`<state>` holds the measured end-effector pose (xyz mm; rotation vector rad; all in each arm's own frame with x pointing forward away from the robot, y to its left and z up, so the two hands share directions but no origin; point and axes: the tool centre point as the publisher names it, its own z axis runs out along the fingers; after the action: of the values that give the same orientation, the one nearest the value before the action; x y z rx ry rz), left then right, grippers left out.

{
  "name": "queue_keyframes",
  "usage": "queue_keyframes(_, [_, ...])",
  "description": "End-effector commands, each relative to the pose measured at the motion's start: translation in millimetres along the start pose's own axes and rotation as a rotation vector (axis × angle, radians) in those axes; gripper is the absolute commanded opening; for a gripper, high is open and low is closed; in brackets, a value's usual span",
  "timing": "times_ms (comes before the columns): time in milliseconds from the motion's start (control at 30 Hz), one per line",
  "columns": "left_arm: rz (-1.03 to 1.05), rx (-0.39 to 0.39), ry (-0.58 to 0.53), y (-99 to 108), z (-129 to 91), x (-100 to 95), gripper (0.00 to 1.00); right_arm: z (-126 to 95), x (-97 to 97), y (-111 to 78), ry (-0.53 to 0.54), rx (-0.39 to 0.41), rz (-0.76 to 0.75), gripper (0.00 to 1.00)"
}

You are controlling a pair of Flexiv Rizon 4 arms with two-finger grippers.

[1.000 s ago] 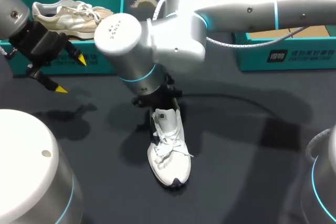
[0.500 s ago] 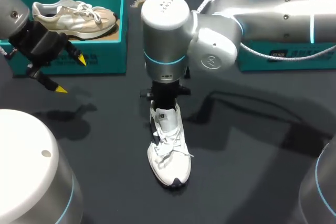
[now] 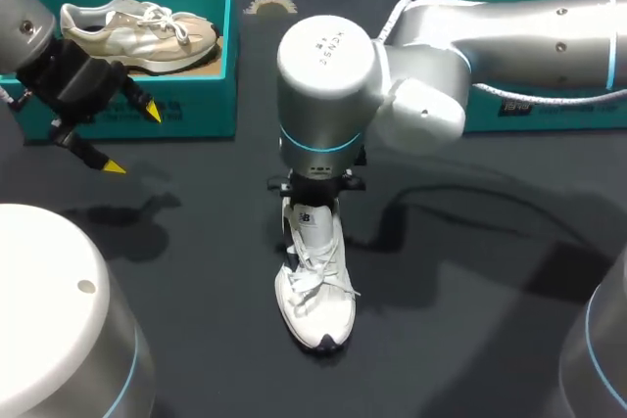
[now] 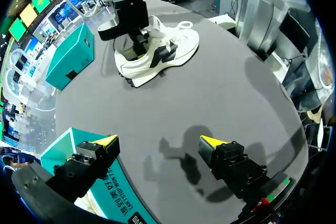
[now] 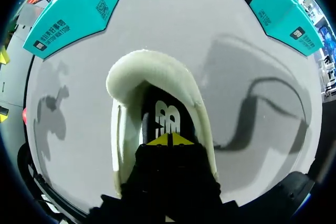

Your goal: Take the shoe out of the shoebox, open the shoe tongue, remove and reinsert the insole, then place the shoe into the shoebox

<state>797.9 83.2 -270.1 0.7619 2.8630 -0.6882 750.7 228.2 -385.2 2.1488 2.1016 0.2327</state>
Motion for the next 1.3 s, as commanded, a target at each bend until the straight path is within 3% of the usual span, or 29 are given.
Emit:
queue_keyframes(33, [0.001, -0.002, 0.000, -0.1, -0.1, 0.8, 1.00, 4.1, 16.3, -1.7, -0.124, 0.010, -0.005, 0.00])
queue_keyframes(367, [0.001, -0.002, 0.000, -0.1, -0.1, 0.8, 1.00, 27.7, 16.3, -7.4, -0.117, 0.113, 0.027, 0.00])
queue_keyframes(833, [0.001, -0.002, 0.000, -0.1, -0.1, 0.8, 1.00, -17.1, 8.0, -1.7, -0.060, 0.117, 0.027, 0.00])
queue_keyframes(1300, [0.001, -0.002, 0.000, -0.1, -0.1, 0.8, 1.00, -24.5, 15.3, -2.7, -0.090, 0.190, 0.000, 0.00])
